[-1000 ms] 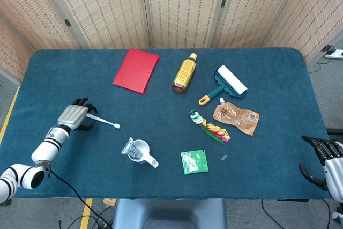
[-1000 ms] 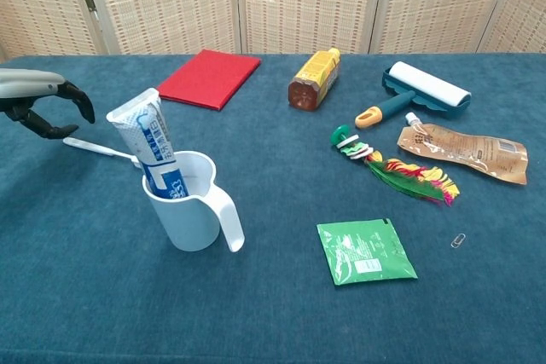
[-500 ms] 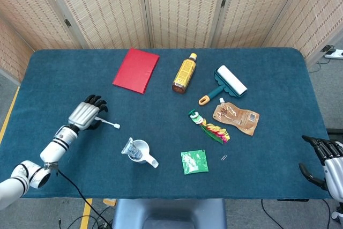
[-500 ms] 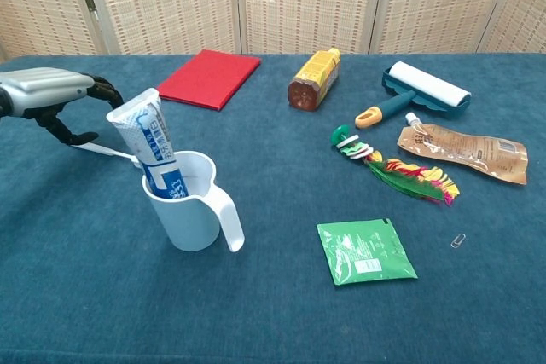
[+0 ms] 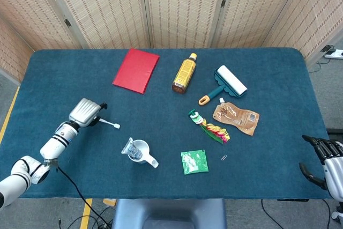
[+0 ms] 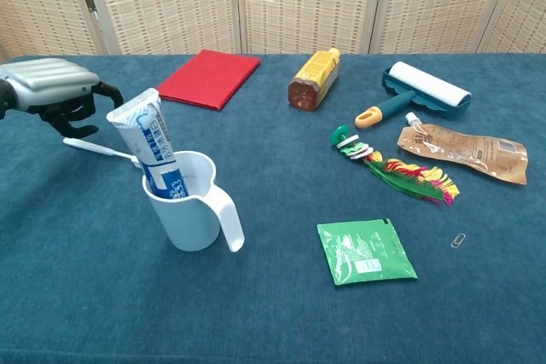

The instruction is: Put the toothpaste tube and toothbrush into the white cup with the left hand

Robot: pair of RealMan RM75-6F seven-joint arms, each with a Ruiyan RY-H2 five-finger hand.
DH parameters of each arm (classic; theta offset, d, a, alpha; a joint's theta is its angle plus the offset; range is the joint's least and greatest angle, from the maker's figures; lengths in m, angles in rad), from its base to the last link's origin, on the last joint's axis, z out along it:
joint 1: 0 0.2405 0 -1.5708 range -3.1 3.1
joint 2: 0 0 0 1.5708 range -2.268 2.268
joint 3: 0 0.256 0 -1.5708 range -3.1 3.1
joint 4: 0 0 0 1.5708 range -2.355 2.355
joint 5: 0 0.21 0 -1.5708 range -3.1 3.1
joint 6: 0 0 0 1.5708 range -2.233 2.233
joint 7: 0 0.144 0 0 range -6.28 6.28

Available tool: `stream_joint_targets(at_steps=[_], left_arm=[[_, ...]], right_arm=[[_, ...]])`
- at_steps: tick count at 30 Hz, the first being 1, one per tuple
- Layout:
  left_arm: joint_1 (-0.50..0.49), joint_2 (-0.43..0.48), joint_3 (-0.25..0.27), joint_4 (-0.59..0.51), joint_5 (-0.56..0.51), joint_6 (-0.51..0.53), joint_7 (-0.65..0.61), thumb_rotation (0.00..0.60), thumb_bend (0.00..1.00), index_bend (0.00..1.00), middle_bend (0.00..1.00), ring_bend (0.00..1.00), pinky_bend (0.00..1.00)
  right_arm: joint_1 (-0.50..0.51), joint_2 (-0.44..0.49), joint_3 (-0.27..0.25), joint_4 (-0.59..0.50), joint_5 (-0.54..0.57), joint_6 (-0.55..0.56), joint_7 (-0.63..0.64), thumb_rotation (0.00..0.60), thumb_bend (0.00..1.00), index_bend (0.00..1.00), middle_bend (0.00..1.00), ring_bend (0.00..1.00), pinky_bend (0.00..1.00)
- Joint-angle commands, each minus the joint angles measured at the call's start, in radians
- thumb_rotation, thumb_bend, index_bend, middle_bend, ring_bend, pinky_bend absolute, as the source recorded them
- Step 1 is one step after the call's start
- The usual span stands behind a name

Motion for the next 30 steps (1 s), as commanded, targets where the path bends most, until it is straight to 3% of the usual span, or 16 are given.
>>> stream_joint_targets(at_steps=[1,7,12,30], left_arm=[[-0.003,0.004,0.013,0.000,0.004,-0.024,0.001,0.600,0.48,0.35,0.93,0.85,0.91],[-0.007,-0.013,0.021,0.014,-0.001,-0.061,-0.001,0.600,0.47,0.41,0.93,0.85,0.91],[-0.016,-0.030,0.015,0.036,-0.014,-0.092,0.004,0.600,0.39,0.46,0.93,0.85,0.91],[-0.039,-0.069,-0.019,0.084,-0.080,-0.205,0.038,0.600,0.39,0.51,0.93,0.84,0.91]], right_arm=[[0.001,-0.001,0.000,0.000,0.000,-0.002,-0.001,0.600,0.22,0.19,0.29,0.25,0.26],[0.004,-0.002,0.000,-0.002,0.000,-0.007,-0.005,0.600,0.22,0.19,0.29,0.25,0.26],[0.002,0.000,0.000,-0.005,0.003,-0.005,-0.007,0.600,0.22,0.19,0.29,0.25,0.26],[0.001,-0.001,0.003,0.000,0.012,-0.008,-0.005,0.600,0.22,0.19,0.29,0.25,0.26]])
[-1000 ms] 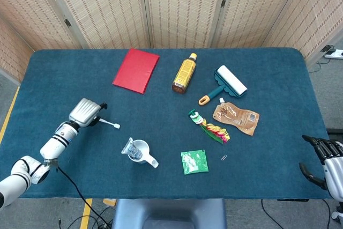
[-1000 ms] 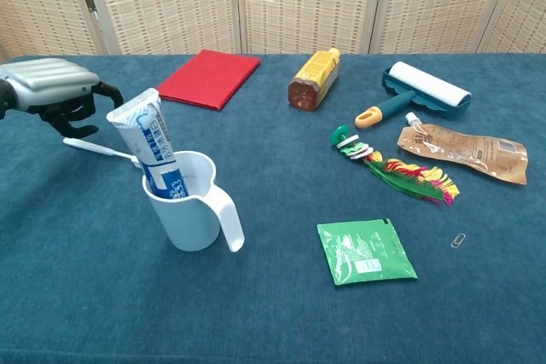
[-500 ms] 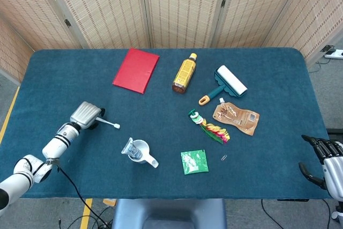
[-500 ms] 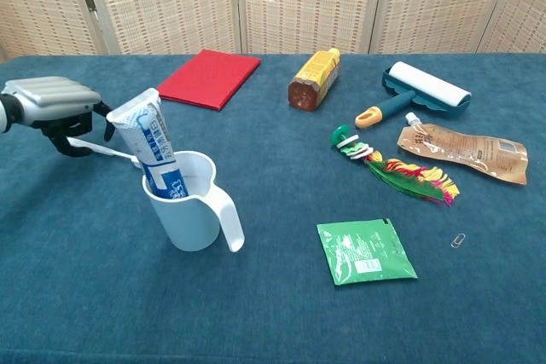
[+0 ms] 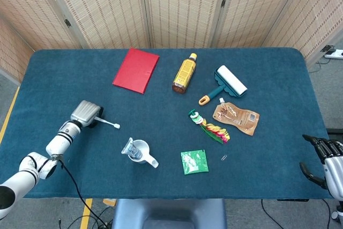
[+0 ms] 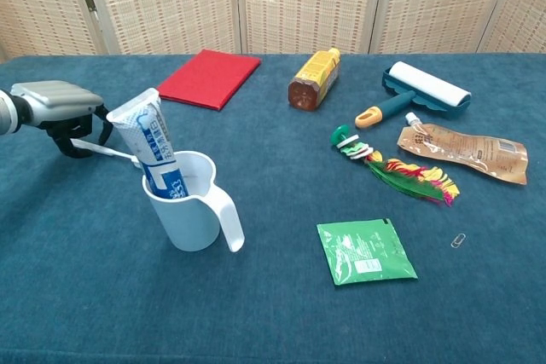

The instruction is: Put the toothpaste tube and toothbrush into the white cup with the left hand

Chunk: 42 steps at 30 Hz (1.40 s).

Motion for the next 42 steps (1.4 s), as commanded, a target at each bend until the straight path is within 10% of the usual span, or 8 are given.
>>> stream_joint_targets(at_steps=[1,23,42], left_arm=[[-0.003,-0.003,-0.004,0.001,-0.007,-0.011,0.009,0.600,0.39,0.51,0.93,0.84,0.91],[0.001,-0.008,-0.026,-0.009,-0.040,-0.030,0.007,0.600,0.42,0.60,0.93,0.83,0.91],[0.055,0.308,-0.086,-0.483,-0.001,0.088,-0.602,0.600,0.42,0.64,0.93,0.83,0.91]], right_arm=[[0.000,0.000,0.000,0.000,0.001,-0.001,0.000,0.600,0.22,0.19,0.29,0.25,0.26],[-0.002,-0.002,0.000,0.001,0.006,-0.002,-0.001,0.600,0.22,0.19,0.29,0.25,0.26],[0.009,-0.012,-0.001,0.012,-0.016,-0.003,0.008,0.600,0.22,0.19,0.29,0.25,0.26]])
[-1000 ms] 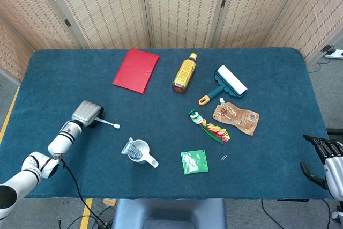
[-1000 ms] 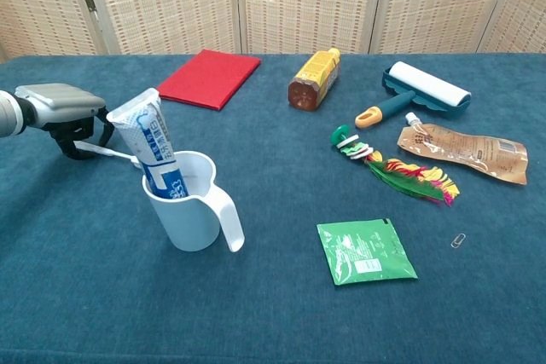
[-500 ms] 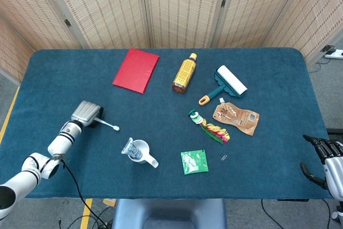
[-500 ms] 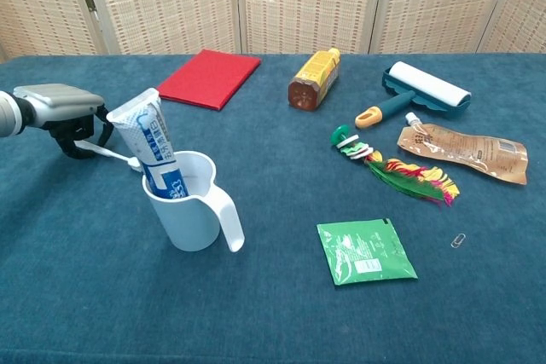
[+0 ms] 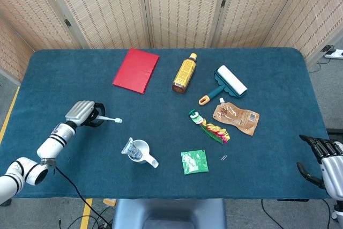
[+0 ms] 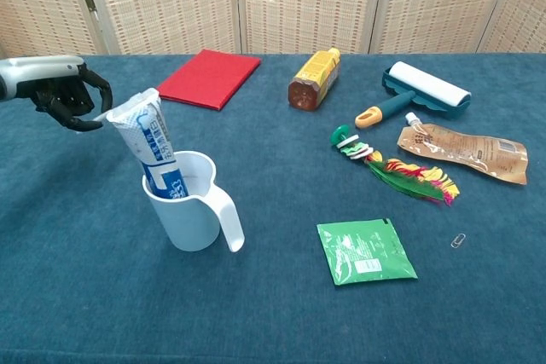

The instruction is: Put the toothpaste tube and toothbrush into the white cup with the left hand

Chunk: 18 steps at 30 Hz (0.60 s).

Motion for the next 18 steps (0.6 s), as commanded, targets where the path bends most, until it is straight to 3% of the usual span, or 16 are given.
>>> stream_joint_targets(at_steps=[1,12,18], left_arm=[[0.004,0.110,-0.007,-0.149,0.052,0.022,-0.225,0.600,0.42,0.65,0.93,0.83,0.91],[-0.064,0.219,0.082,-0.283,0.285,0.135,-0.764,0.600,0.42,0.66,0.93,0.83,0.91],[-0.118,0.231,0.136,-0.319,0.377,0.201,-0.969,0.600,0.42,0.67,0.93,0.83,0.91]], right_arm=[[0.000,-0.001,0.000,0.002,-0.001,0.000,0.001,0.600,0.22,0.19,0.29,0.25,0.26],[-0.010,-0.002,-0.004,0.007,-0.003,0.017,0.006,0.600,0.22,0.19,0.29,0.25,0.26],[-0.012,-0.003,-0.004,0.011,-0.002,0.022,0.011,0.600,0.22,0.19,0.29,0.25,0.26]])
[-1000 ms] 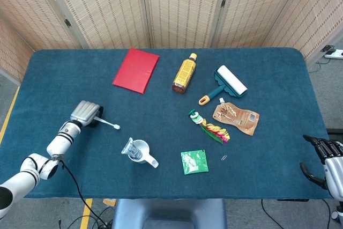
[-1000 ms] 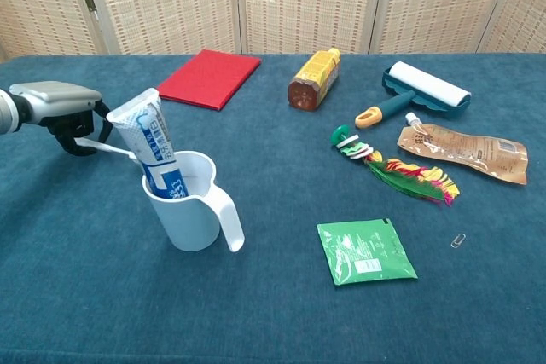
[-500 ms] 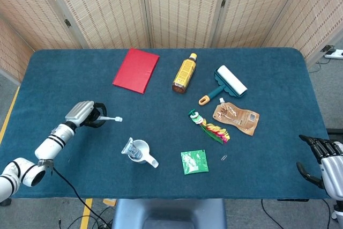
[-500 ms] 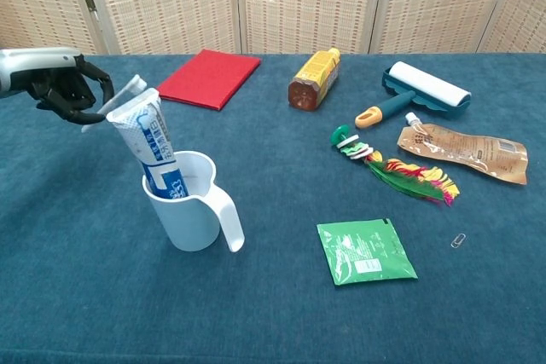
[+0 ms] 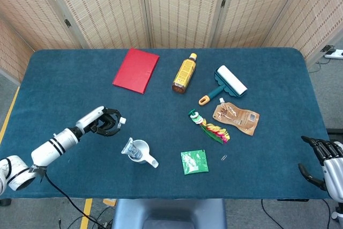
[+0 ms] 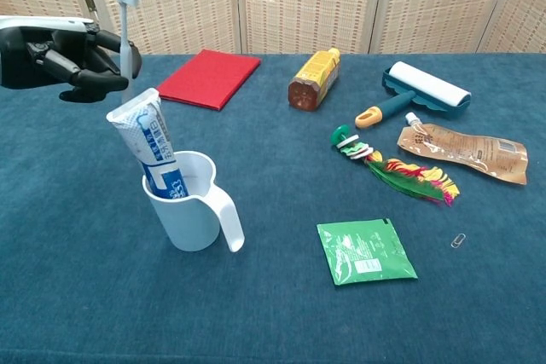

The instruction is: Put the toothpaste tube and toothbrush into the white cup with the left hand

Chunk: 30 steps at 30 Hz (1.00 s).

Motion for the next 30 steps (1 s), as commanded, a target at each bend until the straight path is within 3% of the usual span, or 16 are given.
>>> stream_joint_targets(at_steps=[1,14,24,30], left_arm=[[-0.056,0.023,0.057,-0.046,0.093,0.067,-0.144,0.600,0.42,0.67,0.93,0.83,0.91],[-0.142,-0.071,0.103,-0.034,0.089,0.047,-0.206,0.600,0.42,0.67,0.93,0.83,0.91],[-0.160,-0.114,0.125,-0.003,0.047,0.019,-0.156,0.600,0.42,0.66,0.93,0.83,0.90],[-0.164,-0.122,0.142,0.004,0.048,0.025,-0.109,0.600,0.42,0.60,0.92,0.82,0.87]], right_arm=[[0.000,0.000,0.000,0.001,0.000,0.000,0.001,0.600,0.22,0.19,0.29,0.25,0.26],[0.000,-0.003,0.003,0.019,0.010,-0.003,0.019,0.600,0.22,0.19,0.29,0.25,0.26],[-0.004,-0.007,0.003,0.034,0.019,-0.002,0.034,0.600,0.22,0.19,0.29,0.25,0.26],[-0.004,-0.009,0.003,0.038,0.019,-0.002,0.039,0.600,0.22,0.19,0.29,0.25,0.26]])
